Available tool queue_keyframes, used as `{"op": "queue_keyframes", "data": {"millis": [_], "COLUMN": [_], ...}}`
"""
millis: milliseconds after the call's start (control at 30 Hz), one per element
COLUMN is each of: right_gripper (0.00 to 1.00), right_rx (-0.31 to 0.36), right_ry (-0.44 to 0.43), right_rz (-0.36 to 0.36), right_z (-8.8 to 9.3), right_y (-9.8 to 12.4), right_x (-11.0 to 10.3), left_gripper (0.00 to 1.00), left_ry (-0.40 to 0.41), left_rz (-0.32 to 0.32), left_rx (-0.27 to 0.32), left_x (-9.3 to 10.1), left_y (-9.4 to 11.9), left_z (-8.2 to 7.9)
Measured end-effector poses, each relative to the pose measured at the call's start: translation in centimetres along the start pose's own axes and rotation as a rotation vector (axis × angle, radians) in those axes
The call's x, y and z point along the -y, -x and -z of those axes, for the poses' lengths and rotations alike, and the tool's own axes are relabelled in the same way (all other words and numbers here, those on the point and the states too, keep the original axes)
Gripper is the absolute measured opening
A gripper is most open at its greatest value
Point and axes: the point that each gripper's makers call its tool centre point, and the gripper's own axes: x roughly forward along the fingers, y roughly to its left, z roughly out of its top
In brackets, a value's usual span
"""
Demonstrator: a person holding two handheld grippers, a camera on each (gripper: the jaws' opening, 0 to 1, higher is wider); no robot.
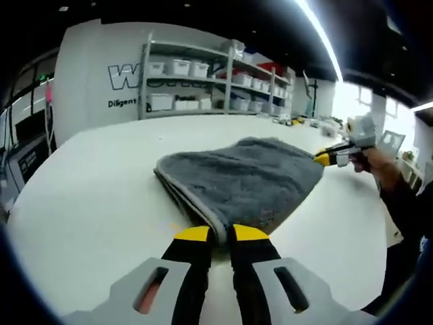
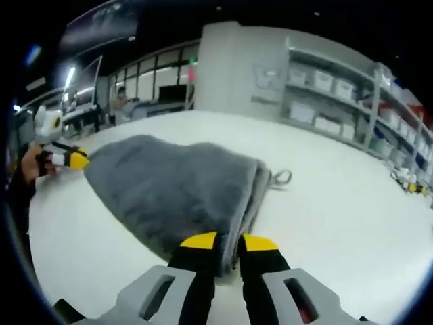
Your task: Open the folded towel by lifting each exposed corner and separating the folded layers until the towel lies flat within the target outline without major curled edges
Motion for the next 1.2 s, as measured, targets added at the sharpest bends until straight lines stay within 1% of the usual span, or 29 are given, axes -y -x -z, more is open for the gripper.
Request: {"op": "queue_keyframes", "data": {"millis": [67, 200, 267, 333, 367, 433, 467, 500, 600, 667, 733, 800, 833, 900, 967, 1033, 1100, 1200], "right_gripper": [0.08, 0.07, 0.04, 0.04, 0.03, 0.02, 0.02, 0.01, 0.01, 0.01, 0.01, 0.01, 0.01, 0.0, 0.0, 0.0, 0.0, 0.0], "right_rx": [-0.006, -0.025, -0.041, -0.057, -0.069, -0.089, -0.091, -0.103, -0.103, -0.113, -0.123, -0.151, -0.172, -0.191, -0.234, -0.274, -0.299, -0.304], "right_ry": [-0.005, 0.004, 0.036, 0.036, 0.054, 0.065, 0.095, 0.057, 0.083, 0.087, 0.114, 0.115, 0.107, 0.121, 0.124, 0.182, 0.235, 0.252], "right_rz": [-0.003, -0.009, -0.039, -0.035, -0.046, -0.058, -0.076, -0.078, -0.073, -0.061, -0.054, -0.048, -0.043, -0.038, -0.034, -0.025, -0.009, -0.01], "right_z": [0.0, 0.0, 0.1, 0.1, 0.1, 0.2, 0.2, 0.2, 0.1, 0.0, 0.0, 0.0, 0.0, 0.0, 0.1, 0.1, 0.0, -0.5], "right_y": [-0.1, -0.2, -0.5, -0.5, -0.5, -0.7, -0.8, -0.8, -1.1, -1.2, -1.2, -1.2, -1.4, -1.6, -1.7, -1.8, -2.2, -3.2], "right_x": [0.0, 0.0, -0.4, -0.3, -0.4, -0.4, -0.5, -0.3, 0.0, 0.0, -0.1, -0.1, 0.0, 0.1, 0.3, 0.4, 0.6, 1.2], "left_gripper": [0.09, 0.08, 0.07, 0.05, 0.05, 0.04, 0.04, 0.04, 0.04, 0.04, 0.04, 0.04, 0.04, 0.04, 0.04, 0.04, 0.04, 0.03], "left_ry": [-0.018, -0.022, -0.037, -0.078, -0.084, -0.097, -0.101, -0.1, -0.093, -0.092, -0.094, -0.107, -0.125, -0.15, -0.157, -0.158, -0.138, -0.121], "left_rz": [-0.007, -0.01, -0.015, -0.025, -0.024, -0.023, -0.018, -0.01, 0.004, 0.007, 0.007, 0.006, 0.009, 0.015, 0.018, 0.019, 0.031, 0.032], "left_rx": [-0.001, 0.001, -0.005, -0.021, -0.024, -0.031, -0.035, -0.037, -0.037, -0.036, -0.036, -0.045, -0.06, -0.073, -0.079, -0.077, -0.074, -0.058], "left_x": [0.0, -0.1, 0.0, 0.2, 0.4, 0.4, 0.4, 0.6, 0.8, 0.8, 0.8, 0.9, 1.1, 1.3, 1.4, 1.4, 1.6, 1.8], "left_y": [0.0, 0.0, 0.0, 0.0, 0.0, 0.0, 0.1, 0.1, 0.1, 0.2, 0.2, 0.1, 0.1, 0.1, 0.2, 0.2, 0.2, 0.3], "left_z": [0.1, 0.0, 0.1, 0.2, 0.3, 0.3, 0.3, 0.4, 0.4, 0.5, 0.5, 0.6, 0.8, 0.9, 0.9, 1.0, 1.0, 1.0]}}
